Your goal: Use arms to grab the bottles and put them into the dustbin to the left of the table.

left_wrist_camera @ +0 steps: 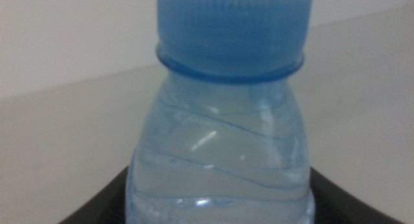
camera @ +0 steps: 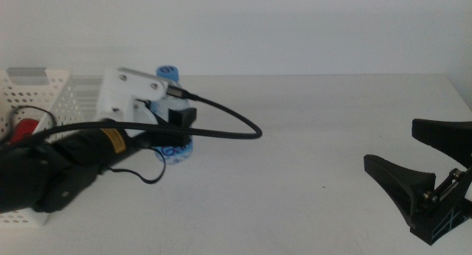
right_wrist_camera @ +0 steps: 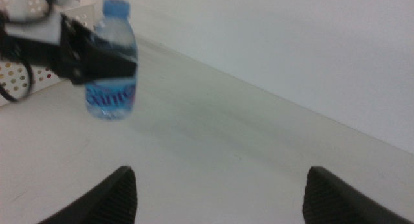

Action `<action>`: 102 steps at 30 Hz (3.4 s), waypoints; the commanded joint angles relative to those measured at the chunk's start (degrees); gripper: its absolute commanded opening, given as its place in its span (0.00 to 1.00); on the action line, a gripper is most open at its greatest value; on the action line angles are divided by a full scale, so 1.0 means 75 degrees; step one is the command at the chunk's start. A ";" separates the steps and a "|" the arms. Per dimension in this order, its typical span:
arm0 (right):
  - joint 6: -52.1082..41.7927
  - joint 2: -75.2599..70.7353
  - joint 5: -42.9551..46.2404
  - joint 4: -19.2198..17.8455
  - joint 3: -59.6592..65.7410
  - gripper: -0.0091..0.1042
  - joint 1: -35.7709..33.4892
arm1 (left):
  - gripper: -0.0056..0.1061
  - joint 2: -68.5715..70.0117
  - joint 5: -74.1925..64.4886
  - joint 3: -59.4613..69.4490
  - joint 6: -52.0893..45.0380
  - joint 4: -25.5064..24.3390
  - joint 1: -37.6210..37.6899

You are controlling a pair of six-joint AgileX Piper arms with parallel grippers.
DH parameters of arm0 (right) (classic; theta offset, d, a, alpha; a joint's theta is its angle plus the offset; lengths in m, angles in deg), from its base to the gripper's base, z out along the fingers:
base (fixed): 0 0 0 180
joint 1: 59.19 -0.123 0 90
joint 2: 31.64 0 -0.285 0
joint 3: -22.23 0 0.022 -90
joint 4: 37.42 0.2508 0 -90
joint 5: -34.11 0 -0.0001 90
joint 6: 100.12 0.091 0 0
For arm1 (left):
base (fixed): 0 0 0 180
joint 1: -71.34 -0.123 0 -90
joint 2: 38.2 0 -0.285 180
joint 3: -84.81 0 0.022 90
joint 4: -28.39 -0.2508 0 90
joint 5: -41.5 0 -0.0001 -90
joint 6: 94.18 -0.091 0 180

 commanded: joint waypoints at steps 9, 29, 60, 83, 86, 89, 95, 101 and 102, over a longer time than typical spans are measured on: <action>-0.0094 -0.0060 0.0552 -0.0049 -0.0181 0.67 0.0024 | 0.01 0.2677 -0.1501 -0.0214 0.0029 0.0138 0.0001; -0.0094 -0.0060 0.0552 -0.0049 -0.0181 0.67 0.0024 | 0.01 0.4243 -0.7780 -0.2661 -0.1790 0.1019 -0.0045; -0.0094 -0.0060 0.0552 -0.0049 -0.0181 0.67 0.0024 | 0.01 -0.0196 -1.1889 -0.7186 -0.4208 0.3000 -0.4252; -0.0094 -0.0060 0.0552 -0.0049 -0.0181 0.67 0.0024 | 0.06 -0.2293 -1.1658 -0.7186 -0.4744 0.2904 -0.4619; -0.0094 -0.0060 0.0552 -0.0049 -0.0181 0.67 0.0024 | 0.15 -0.2361 -1.1658 -0.7186 -0.4820 0.2964 -0.4619; -0.0094 -0.0060 0.0552 -0.0049 -0.0181 0.67 0.0024 | 0.30 -0.2378 -1.1664 -0.7186 -0.4957 0.3028 -0.4619; -0.0094 -0.0060 0.0552 -0.0049 -0.0181 0.67 0.0024 | 0.77 -0.2370 -1.1661 -0.7227 -0.4954 0.3009 -0.4619; -0.0094 -0.0060 0.0552 -0.0049 -0.0181 0.67 0.0024 | 0.86 -0.2217 -1.2097 -0.7654 -0.4878 0.3067 -0.4619; -0.0094 -0.0060 0.0552 -0.0049 -0.0181 0.67 0.0024 | 0.86 -0.2159 -1.2204 -0.7713 -0.4878 0.3067 -0.4619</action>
